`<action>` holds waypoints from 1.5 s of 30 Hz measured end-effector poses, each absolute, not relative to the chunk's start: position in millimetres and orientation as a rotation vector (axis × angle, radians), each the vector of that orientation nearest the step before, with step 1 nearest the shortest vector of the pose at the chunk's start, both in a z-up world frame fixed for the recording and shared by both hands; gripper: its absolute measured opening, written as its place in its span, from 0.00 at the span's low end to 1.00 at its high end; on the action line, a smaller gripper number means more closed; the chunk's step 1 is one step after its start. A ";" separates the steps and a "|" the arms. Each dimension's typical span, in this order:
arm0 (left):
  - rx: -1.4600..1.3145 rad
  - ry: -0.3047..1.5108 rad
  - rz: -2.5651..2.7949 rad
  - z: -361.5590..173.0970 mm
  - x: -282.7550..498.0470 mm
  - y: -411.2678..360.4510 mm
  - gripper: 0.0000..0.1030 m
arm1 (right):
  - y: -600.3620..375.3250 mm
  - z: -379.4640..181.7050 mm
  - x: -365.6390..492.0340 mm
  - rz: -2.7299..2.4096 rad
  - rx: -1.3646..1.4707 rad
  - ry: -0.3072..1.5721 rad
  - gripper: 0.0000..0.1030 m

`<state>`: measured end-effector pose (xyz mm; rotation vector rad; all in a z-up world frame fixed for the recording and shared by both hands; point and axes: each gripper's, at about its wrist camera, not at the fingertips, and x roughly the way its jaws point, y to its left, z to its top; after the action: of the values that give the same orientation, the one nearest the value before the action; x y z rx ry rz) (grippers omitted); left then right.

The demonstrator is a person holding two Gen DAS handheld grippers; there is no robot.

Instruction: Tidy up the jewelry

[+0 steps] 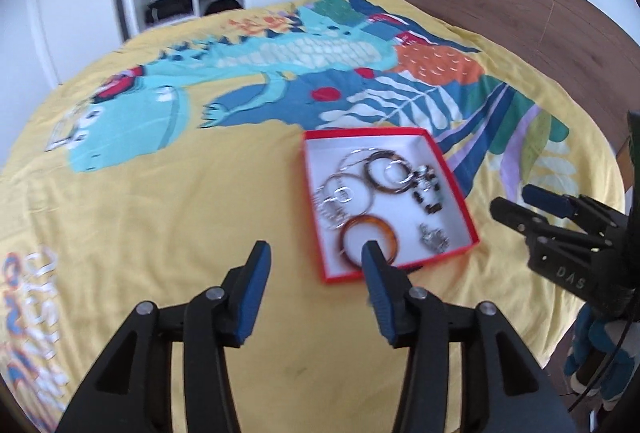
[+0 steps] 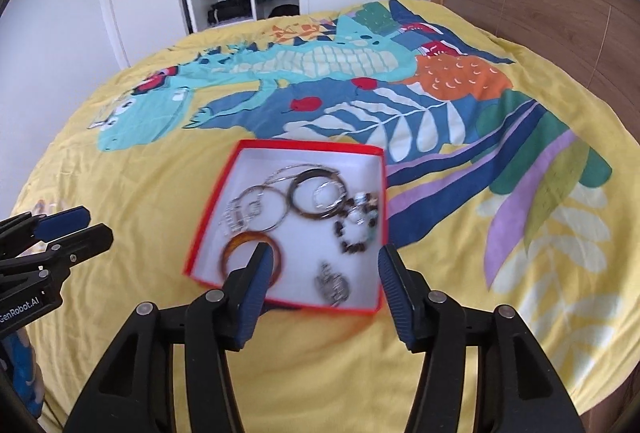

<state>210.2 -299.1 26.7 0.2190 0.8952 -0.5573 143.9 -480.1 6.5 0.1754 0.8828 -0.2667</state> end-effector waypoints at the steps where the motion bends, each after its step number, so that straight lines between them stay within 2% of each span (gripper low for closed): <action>1: 0.221 0.890 -0.544 29.9 205.3 -291.3 0.46 | -471.9 9.8 137.7 -0.261 0.173 0.878 0.54; 4: 0.219 0.861 -0.491 42.9 185.0 -262.2 0.46 | -447.3 21.2 119.8 -0.256 0.174 0.856 0.58; 6: 0.217 0.839 -0.454 52.6 170.3 -243.3 0.46 | -429.8 31.4 107.5 -0.243 0.174 0.836 0.65; 8: 0.211 0.809 -0.424 63.4 153.9 -224.1 0.47 | -413.3 41.0 97.6 -0.230 0.158 0.820 0.65; 10: 0.195 0.785 -0.394 74.4 137.6 -204.6 0.48 | -397.6 50.2 88.1 -0.214 0.147 0.805 0.70; 12: 0.193 0.761 -0.367 82.5 123.3 -188.7 0.53 | -382.3 59.8 77.4 -0.201 0.125 0.784 0.74; 21: 0.164 0.660 -0.266 127.1 65.0 -117.4 0.60 | -335.5 92.3 36.8 -0.161 0.110 0.713 0.84; 28: 0.123 0.619 -0.215 146.4 34.4 -75.9 0.64 | -309.6 106.9 11.9 -0.146 0.092 0.680 0.89; 30: 0.114 0.610 -0.204 149.6 26.9 -65.4 0.69 | -303.1 110.2 6.2 -0.148 0.082 0.671 0.96; 32: 0.107 0.605 -0.196 150.6 20.9 -56.6 0.70 | -296.9 112.7 1.0 -0.152 0.069 0.665 1.00; 45: 0.091 0.614 -0.127 137.3 6.4 -30.6 0.70 | -282.1 98.7 -19.1 -0.167 0.064 0.683 1.00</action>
<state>6.4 -30.6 137.3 0.0906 0.6144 -0.1273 -19.1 -282.1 98.7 0.0645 0.6825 -0.1671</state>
